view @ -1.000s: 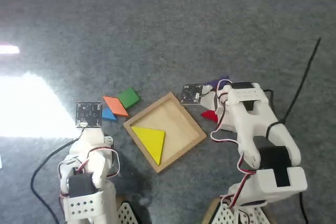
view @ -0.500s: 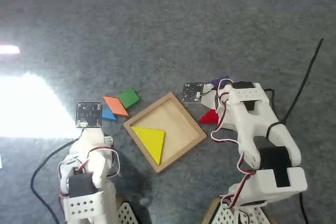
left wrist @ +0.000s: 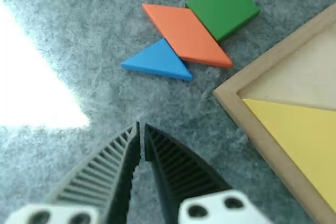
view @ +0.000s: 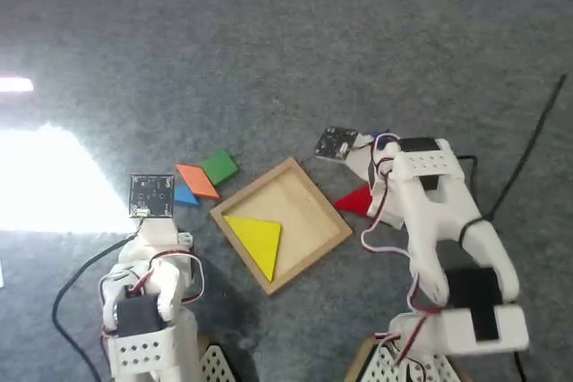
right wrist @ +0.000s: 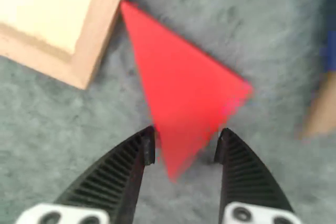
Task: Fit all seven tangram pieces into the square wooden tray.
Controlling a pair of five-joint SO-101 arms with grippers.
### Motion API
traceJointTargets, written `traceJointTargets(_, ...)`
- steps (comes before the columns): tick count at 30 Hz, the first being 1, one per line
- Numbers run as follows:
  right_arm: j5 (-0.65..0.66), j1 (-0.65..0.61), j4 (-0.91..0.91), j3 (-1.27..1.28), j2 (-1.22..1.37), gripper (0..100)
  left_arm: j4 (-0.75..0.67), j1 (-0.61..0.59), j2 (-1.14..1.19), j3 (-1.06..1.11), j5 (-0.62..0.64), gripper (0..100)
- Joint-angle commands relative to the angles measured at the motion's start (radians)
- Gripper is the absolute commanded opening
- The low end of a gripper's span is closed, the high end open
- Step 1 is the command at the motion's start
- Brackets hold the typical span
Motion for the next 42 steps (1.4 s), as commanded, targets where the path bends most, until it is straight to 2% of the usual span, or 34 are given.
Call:
traceJointTargets(1,0.035,-0.019,-0.013,-0.026,-0.127,23.0,0.003,-0.006,-0.018,-0.013,0.002,1)
traceJointTargets(5,0.118,-0.059,-0.033,-0.029,-0.107,35.0,0.003,-0.006,-0.018,-0.013,0.002,1)
traceJointTargets(8,0.195,-0.088,-0.03,-0.029,-0.048,39.6,0.003,-0.006,-0.018,-0.013,0.002,1)
traceJointTargets(11,0.236,-0.085,-0.041,-0.031,0.025,39.5,0.003,-0.006,-0.018,-0.013,0.002,1)
traceJointTargets(17,0.233,-0.041,-0.119,-0.083,0.168,39.5,0.003,-0.006,-0.018,-0.013,0.002,1)
traceJointTargets(22,0.235,-0.028,-0.038,-0.209,0.282,38.7,0.003,-0.006,-0.018,-0.013,0.002,1)
traceJointTargets(28,0.233,-0.027,0.015,-0.258,0.318,23.8,0.003,-0.006,-0.018,-0.013,0.002,1)
traceJointTargets(31,0.206,-0.025,0.027,-0.259,0.318,21.6,0.003,-0.006,-0.018,-0.013,0.002,1)
traceJointTargets(42,-0.072,0.05,0.073,-0.269,0.268,21.3,0.003,-0.006,-0.018,-0.013,0.002,1)
